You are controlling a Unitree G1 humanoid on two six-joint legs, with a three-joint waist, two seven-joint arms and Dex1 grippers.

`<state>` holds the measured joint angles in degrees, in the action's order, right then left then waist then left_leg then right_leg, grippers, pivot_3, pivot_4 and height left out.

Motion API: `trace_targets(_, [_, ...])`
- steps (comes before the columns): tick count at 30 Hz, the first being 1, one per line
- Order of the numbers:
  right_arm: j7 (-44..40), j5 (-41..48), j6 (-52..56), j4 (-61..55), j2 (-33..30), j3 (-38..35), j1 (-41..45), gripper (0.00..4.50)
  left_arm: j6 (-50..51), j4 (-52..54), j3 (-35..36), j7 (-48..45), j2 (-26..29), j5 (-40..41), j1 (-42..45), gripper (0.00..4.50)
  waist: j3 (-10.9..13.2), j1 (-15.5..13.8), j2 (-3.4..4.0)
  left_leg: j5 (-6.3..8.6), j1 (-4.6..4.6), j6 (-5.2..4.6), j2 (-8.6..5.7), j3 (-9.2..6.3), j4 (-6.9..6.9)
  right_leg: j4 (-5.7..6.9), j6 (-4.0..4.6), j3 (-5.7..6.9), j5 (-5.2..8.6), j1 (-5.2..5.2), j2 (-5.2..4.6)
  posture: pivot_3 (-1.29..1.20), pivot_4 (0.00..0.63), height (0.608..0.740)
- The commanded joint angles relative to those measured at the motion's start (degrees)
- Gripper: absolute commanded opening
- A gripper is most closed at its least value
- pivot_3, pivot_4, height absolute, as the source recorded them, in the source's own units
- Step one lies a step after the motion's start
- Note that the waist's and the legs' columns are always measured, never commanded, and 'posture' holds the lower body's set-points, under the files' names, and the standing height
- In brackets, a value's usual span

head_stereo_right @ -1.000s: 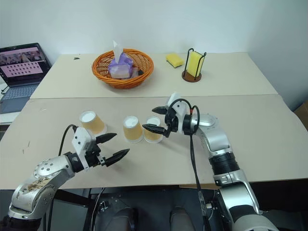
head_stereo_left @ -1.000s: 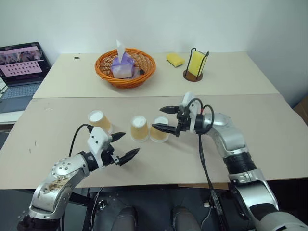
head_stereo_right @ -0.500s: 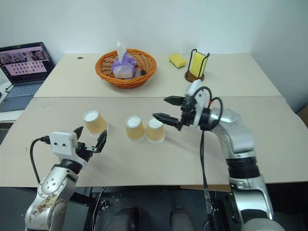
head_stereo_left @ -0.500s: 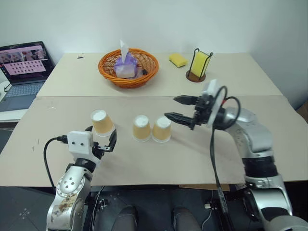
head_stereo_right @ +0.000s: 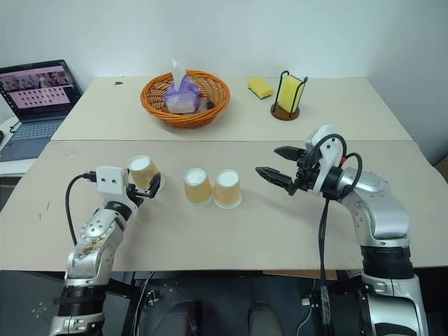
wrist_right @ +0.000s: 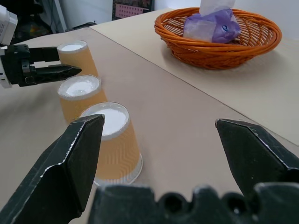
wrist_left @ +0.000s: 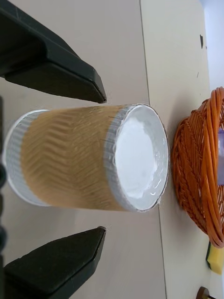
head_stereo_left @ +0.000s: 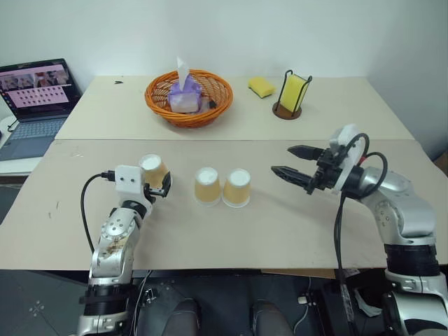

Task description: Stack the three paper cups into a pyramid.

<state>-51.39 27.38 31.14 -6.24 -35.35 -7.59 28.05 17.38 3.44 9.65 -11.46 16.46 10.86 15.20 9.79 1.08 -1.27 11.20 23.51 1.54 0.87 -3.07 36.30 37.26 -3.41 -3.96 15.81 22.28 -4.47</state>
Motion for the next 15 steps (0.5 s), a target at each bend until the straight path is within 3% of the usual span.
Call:
trace_targets(1, [1.0, 1.7, 0.4, -4.0, -0.7, -1.7, -0.8, 4.44, -2.5, -1.1, 0.3, -1.4, 1.1, -0.2, 1.8, 4.5, 0.0, 0.0, 0.0, 0.0, -0.02, 0.0, 0.01, 0.0, 0.0, 0.01, 0.0, 0.0, 0.0, 0.0, 0.01, 0.0, 0.15, 0.74])
trace_targets(15, [3.2, 1.3, 0.2, -5.3, -0.7, -0.6, -3.1, 4.44, -2.1, -4.2, 0.4, -3.0, 1.2, 0.4, 6.5, 4.5, 0.0, -0.1, -0.01, 0.0, 0.0, 0.0, 0.0, -0.02, 0.03, 0.01, -0.02, 0.01, -0.01, -0.01, 0.0, 0.0, 0.15, 0.74])
